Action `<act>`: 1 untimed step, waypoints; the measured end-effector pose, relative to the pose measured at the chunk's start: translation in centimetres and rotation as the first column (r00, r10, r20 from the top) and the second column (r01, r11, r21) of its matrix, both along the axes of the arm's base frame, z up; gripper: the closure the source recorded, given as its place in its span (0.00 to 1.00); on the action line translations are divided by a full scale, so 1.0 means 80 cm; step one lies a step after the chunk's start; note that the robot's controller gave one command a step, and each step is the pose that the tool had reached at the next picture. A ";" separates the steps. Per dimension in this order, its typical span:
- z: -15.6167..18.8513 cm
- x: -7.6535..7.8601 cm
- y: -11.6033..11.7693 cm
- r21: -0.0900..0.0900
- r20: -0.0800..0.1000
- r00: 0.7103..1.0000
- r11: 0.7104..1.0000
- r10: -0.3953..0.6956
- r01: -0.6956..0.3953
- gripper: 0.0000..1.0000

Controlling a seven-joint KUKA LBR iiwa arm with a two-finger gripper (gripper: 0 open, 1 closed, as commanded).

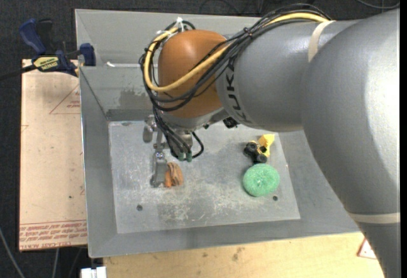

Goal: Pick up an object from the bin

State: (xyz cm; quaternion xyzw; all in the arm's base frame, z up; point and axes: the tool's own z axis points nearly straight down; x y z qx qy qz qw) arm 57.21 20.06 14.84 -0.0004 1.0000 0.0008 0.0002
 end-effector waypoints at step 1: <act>-0.024 -0.009 -0.047 0.000 0.002 0.997 0.997 0.081 -0.081 0.00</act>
Offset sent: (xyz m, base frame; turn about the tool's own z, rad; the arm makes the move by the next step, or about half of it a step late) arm -0.0233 -0.0890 -0.0492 -0.2122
